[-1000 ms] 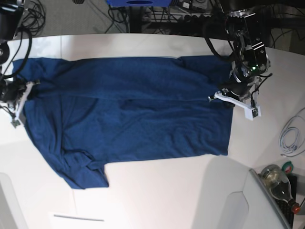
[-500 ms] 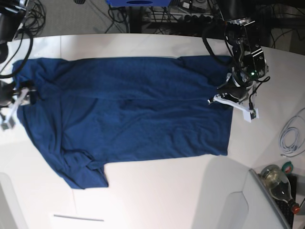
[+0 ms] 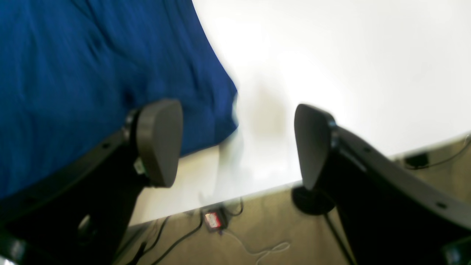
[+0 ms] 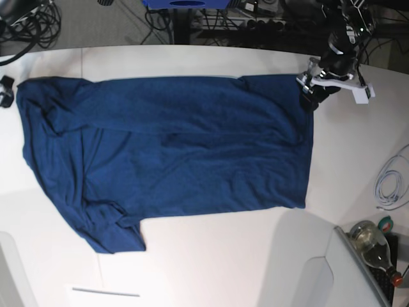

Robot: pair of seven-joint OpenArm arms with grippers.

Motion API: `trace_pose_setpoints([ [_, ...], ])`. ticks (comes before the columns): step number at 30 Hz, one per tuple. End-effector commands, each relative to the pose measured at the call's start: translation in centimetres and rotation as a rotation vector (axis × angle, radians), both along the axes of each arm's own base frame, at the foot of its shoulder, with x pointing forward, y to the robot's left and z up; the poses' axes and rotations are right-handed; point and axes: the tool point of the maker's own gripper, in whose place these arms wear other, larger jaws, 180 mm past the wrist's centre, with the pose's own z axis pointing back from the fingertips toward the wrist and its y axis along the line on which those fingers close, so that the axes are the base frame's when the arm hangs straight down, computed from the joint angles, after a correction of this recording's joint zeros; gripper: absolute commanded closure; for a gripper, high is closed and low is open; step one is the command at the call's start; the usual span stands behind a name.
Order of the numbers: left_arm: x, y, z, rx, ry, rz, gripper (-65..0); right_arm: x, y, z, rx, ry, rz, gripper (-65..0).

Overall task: Layout the t-shirt on the table in an organized manner, then fold the t-shirt properly
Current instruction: 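Regrasp the shirt corners and stretch them apart with both grippers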

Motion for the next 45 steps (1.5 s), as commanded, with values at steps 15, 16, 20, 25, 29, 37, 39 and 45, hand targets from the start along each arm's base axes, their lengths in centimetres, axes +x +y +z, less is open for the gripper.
trace_pose_setpoints([
  [15,-1.6,-0.4,-4.7,-0.090,-0.019,0.070,-52.3,-1.0,-0.5,0.8,0.038,-0.096,-0.084,-44.9],
  [16,-1.3,-0.6,-4.8,-0.094,-0.024,0.066,-52.3,-1.3,-0.5,0.9,0.060,-0.119,-0.110,-45.3],
  [20,-0.4,-2.0,-5.3,-0.121,-0.026,0.035,-52.2,-2.3,0.4,-0.4,0.157,-0.074,-0.108,-52.1],
  [25,0.1,-3.1,-5.7,-0.141,-0.021,0.010,-30.3,-2.6,0.9,-3.2,0.271,-0.030,-0.133,-54.2],
  [29,0.1,-2.9,-5.6,-0.136,-0.023,0.013,0.0,-2.9,1.3,-5.0,0.348,0.003,-0.150,-54.3],
  [37,-0.1,-1.7,-5.3,-0.108,-0.016,0.007,0.0,-1.1,3.7,-6.1,0.400,0.029,-0.075,-53.7],
  [39,-0.1,-1.3,-5.2,-0.097,-0.015,0.001,0.0,-0.8,4.2,-6.2,0.402,0.034,-0.055,-53.6],
  [45,0.5,-0.6,-4.1,-0.066,-0.038,-0.012,0.0,0.3,4.2,-5.8,0.402,0.014,-0.049,-22.5],
])
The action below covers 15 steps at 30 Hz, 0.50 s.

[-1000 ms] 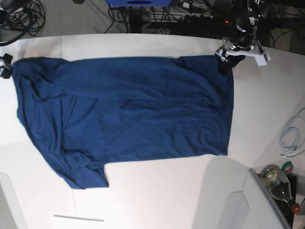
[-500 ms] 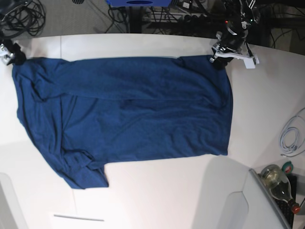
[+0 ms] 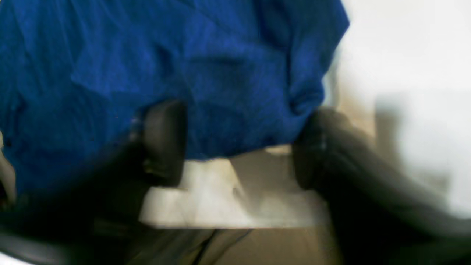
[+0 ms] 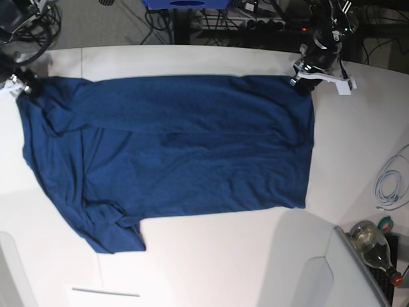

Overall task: Layout the t-shirt on the table in an organized manner, then fold the t-shirt properly
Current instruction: 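Regrasp the shirt corners and stretch them apart with both grippers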

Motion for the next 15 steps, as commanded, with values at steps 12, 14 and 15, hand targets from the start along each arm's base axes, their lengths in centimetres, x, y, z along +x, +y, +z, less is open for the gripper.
trace_pose_setpoints([
  [12,0.9,2.5,4.4,0.120,-0.029,-0.056,0.0,-0.5,-3.1,3.7,-0.102,0.077,0.103,-0.2],
  [14,0.4,2.6,4.1,0.118,-0.016,-0.054,0.0,-1.4,-2.6,3.4,-0.102,0.095,0.112,-0.2],
  [15,-0.4,2.7,3.7,0.117,0.002,-0.052,0.0,-1.8,-2.3,3.1,-0.100,0.099,0.110,-0.2],
])
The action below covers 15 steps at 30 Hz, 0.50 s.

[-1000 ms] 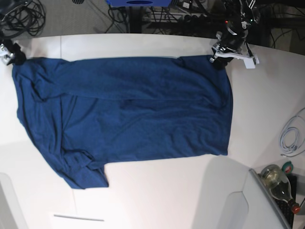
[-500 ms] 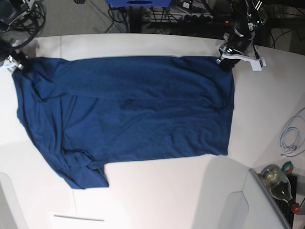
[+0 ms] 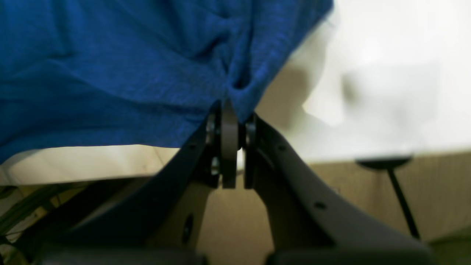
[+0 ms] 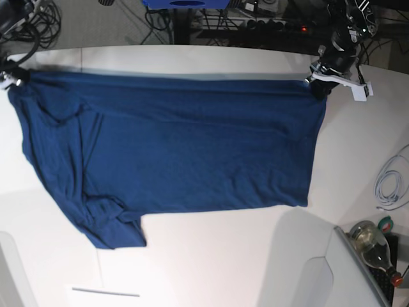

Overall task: Layout the t-shirt on the table in an organized manner, then fold the t-shirt properly
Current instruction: 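Regrasp the shirt corners and stretch them apart with both grippers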

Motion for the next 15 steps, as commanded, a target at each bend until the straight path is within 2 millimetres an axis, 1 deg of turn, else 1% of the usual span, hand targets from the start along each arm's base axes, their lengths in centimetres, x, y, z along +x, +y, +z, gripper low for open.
trace_pose_setpoints([
  [1,-0.3,0.6,0.4,0.012,-0.014,0.007,0.0,0.4,-1.0,0.7,-0.030,-0.028,-0.005,-0.2],
  [4,-1.2,0.6,-0.2,0.006,0.011,0.010,0.0,0.1,-1.0,0.5,-0.036,-0.033,-0.010,-0.2],
  [6,-2.0,0.5,-0.9,-0.004,0.034,0.016,0.0,0.1,-0.5,0.2,-0.035,-0.023,0.017,-0.2],
  [9,-2.1,0.5,-1.0,-0.005,0.036,0.019,0.0,0.0,0.0,0.0,-0.031,-0.012,0.042,-0.2],
  [11,-2.0,0.5,-0.9,-0.004,0.034,0.018,0.0,0.4,0.6,-0.2,-0.023,-0.029,0.042,-0.2],
  [15,-2.2,0.5,-1.0,-0.004,0.038,0.019,0.0,0.4,0.6,-0.3,-0.026,-0.039,0.034,-0.2],
])
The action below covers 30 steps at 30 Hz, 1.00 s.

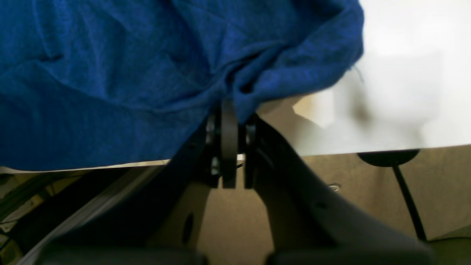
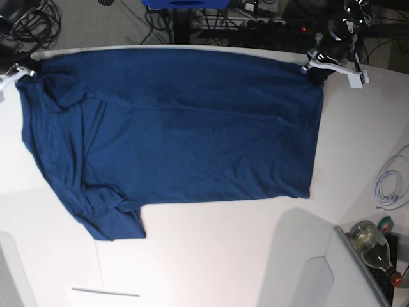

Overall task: Layout the t-shirt on the table in an organized manner, then fold the t-shirt properly
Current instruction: 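Regrasp the shirt corners and stretch them apart with both grippers, then release the shirt and move the right gripper to the sleeve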

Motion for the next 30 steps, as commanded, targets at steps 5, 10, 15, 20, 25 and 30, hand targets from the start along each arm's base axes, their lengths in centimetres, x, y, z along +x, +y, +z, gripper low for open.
trace_pose_setpoints([
  [5,0.3,0.6,0.8,0.016,-0.032,0.006,0.0,0.4,-1.3,0.8,-0.034,-0.027,-0.003,-2.4],
  [10,0.3,0.8,0.9,0.022,-0.028,0.019,0.0,0.5,-1.4,1.0,-0.040,-0.033,-0.005,-26.0],
  [15,0.6,1.3,1.4,0.037,-0.034,0.038,-16.9,1.6,-1.8,1.4,-0.055,-0.081,-0.020,-35.6],
  [20,0.6,4.3,3.4,0.097,-0.076,0.105,-41.1,3.2,-3.5,4.0,-0.159,-0.169,-0.014,-36.0],
  [25,0.9,6.6,6.1,0.168,-0.128,0.140,-42.8,6.4,-4.7,7.3,-0.256,-0.290,0.003,-36.0],
  [30,2.8,6.8,8.9,0.211,-0.202,0.119,-42.5,15.9,-3.1,10.5,-0.285,-0.452,0.215,-36.0],
])
